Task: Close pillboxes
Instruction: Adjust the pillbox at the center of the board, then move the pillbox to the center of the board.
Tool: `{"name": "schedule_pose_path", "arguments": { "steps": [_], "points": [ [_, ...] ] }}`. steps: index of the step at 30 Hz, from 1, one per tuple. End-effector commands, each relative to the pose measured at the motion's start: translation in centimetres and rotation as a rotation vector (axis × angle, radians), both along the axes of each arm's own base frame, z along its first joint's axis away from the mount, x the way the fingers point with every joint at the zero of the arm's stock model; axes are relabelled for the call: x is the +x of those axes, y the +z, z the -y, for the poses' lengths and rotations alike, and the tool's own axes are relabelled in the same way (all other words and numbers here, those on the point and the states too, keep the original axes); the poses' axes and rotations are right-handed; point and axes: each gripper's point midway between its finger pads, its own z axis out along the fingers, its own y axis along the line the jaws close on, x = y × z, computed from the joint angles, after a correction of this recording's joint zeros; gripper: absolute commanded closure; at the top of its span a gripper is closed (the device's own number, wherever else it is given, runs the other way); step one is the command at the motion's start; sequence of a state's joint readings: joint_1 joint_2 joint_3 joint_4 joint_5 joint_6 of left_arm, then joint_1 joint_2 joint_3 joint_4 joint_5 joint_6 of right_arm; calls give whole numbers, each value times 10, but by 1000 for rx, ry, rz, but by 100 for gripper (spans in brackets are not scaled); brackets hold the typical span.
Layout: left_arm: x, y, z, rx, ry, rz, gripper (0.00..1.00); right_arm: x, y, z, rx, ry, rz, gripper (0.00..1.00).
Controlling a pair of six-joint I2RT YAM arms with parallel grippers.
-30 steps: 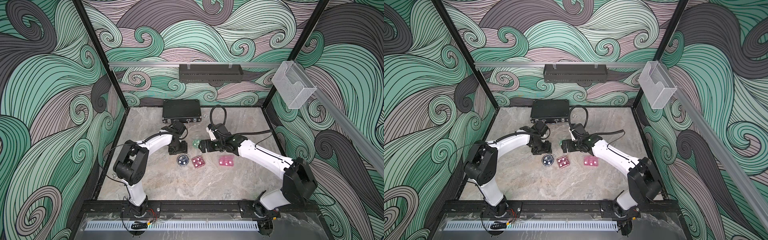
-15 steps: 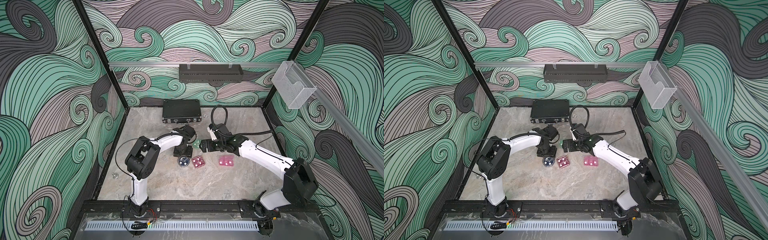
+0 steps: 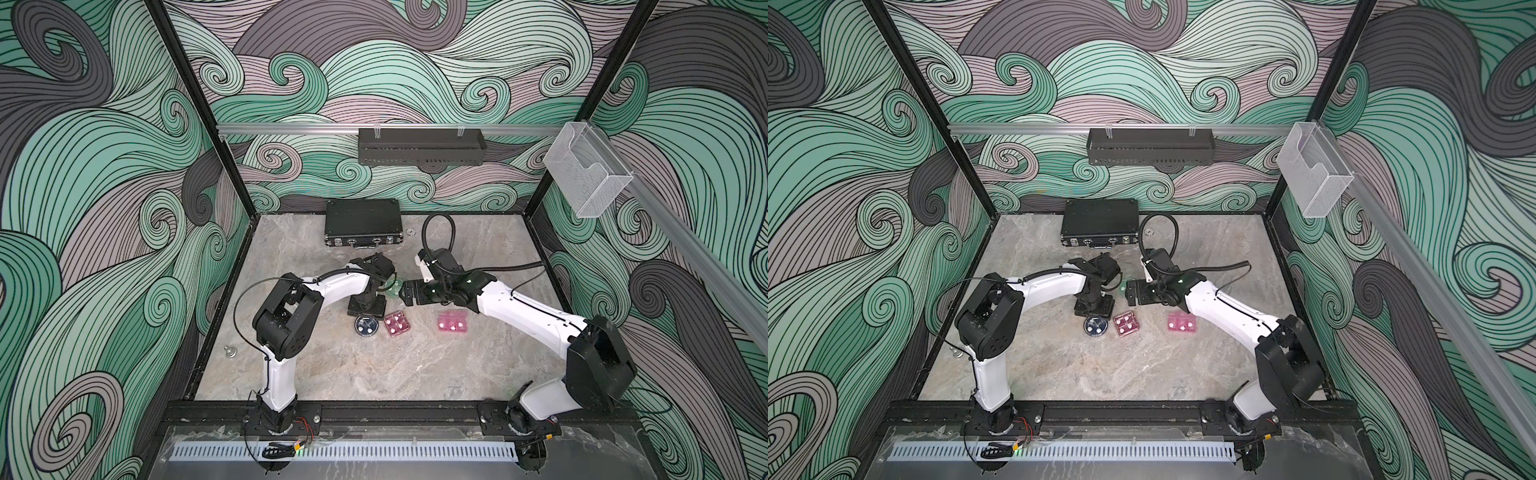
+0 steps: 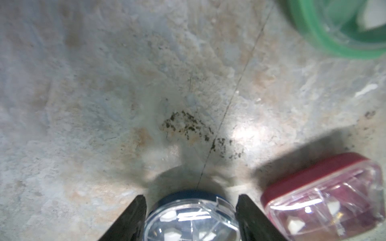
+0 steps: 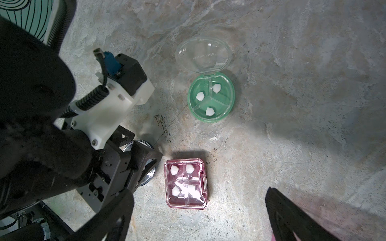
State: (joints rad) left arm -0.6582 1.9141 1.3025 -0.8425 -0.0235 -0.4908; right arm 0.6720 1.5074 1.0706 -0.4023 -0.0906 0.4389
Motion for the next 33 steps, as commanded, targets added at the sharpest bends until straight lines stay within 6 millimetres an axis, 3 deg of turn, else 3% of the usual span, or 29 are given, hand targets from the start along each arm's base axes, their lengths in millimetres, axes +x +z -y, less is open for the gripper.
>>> {"name": "schedule_pose_path", "arguments": {
  "steps": [1, 8, 15, 20, 27, 33],
  "points": [
    [-11, 7, -9, 40, 14, -6, 33, 3, 1, -1, 22, -14, -5, 0],
    [-5, 34, -8, 17, 29, 50, 29, 9, 6, -6, 28, -10, 8, 0],
    [8, 83, -10, -67, 75, 158, 25, 22, 4, -19, 76, 16, -22, 0],
    [13, 115, -27, -131, 150, 234, 25, 44, 2, -26, 188, 2, -38, 0],
    [10, 125, -57, -231, 280, 258, 26, 54, -18, -48, 277, 70, -109, 0],
    [3, 133, -72, -259, 318, 273, 26, 68, -41, -44, 185, 65, -107, 0]
  ]
}}
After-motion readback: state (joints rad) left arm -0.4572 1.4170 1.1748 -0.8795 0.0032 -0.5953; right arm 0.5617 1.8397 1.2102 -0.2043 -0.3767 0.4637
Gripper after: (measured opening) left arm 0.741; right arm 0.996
